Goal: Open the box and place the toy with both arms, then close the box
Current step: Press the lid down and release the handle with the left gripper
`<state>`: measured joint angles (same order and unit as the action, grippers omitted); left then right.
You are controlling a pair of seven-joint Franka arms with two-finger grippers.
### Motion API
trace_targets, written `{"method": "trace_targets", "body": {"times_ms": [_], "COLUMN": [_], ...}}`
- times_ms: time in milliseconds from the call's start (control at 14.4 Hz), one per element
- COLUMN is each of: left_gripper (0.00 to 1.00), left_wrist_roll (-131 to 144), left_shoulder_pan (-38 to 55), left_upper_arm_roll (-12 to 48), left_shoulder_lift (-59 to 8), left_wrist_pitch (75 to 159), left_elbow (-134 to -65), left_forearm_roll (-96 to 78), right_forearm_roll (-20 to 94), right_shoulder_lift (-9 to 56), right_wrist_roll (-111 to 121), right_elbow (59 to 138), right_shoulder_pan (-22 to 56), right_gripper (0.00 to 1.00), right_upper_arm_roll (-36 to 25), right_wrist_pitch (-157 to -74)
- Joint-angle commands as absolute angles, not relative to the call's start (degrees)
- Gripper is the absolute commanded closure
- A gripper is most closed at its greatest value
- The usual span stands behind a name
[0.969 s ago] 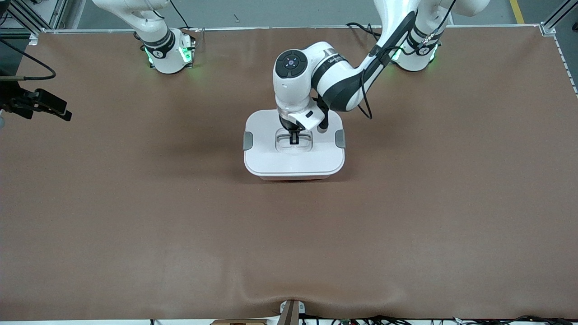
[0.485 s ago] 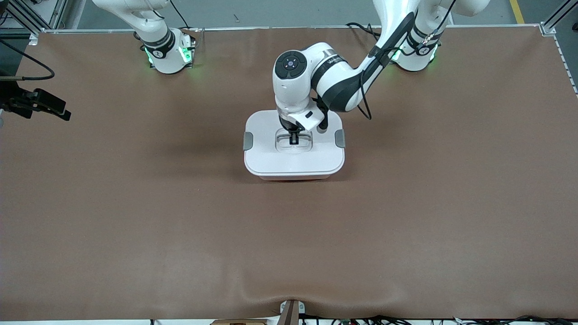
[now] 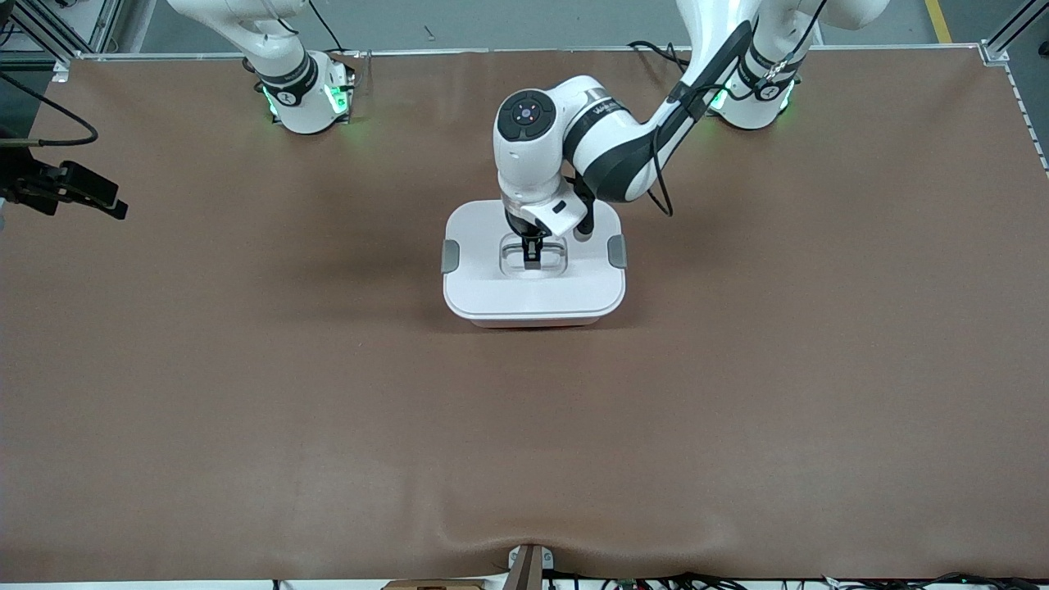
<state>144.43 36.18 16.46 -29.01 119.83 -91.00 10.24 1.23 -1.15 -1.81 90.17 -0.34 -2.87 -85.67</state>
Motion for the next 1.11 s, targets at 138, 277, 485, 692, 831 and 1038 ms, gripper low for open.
{"method": "trace_targets", "body": {"times_ms": [138, 277, 485, 692, 831, 1038], "left_gripper": [0.0, 0.0, 0.0, 0.0, 0.0, 0.0], "left_wrist_roll": [138.02, 134.48, 129.48, 120.09, 115.33, 107.79], "left_shoulder_pan": [35.6, 34.72, 31.74, 29.98, 27.52, 24.27], "left_upper_arm_roll": [15.65, 14.6, 14.59, 14.33, 14.41, 14.41], "left_shoulder_lift": [-25.94, -23.65, -20.49, -18.46, -16.54, -14.07], "left_wrist_pitch": [117.69, 116.64, 114.26, 111.02, 109.78, 108.46], "left_elbow": [-88.86, -88.77, -88.07, -88.07, -87.98, -87.54], "left_forearm_roll": [11.69, 11.69, 11.69, 11.69, 11.6, 11.6], "right_forearm_roll": [1.67, 1.58, 1.58, 1.67, 1.67, 1.93], "right_shoulder_lift": [-1.14, -1.23, -1.32, -1.32, -1.14, -1.23], "right_wrist_roll": [-2.11, -2.02, -2.02, -1.93, -1.93, -1.93], "right_elbow": [88.33, 88.42, 88.42, 88.51, 88.59, 88.86], "right_shoulder_pan": [-0.88, -0.88, -2.28, -2.81, -2.37, -1.06], "right_gripper": [0.0, 0.0, 0.0, 0.0, 0.0, 0.0], "right_upper_arm_roll": [-2.72, -2.72, -2.73, -2.64, -2.46, -2.2], "right_wrist_pitch": [-85.17, -84.73, -84.64, -84.99, -85.08, -84.64]}}
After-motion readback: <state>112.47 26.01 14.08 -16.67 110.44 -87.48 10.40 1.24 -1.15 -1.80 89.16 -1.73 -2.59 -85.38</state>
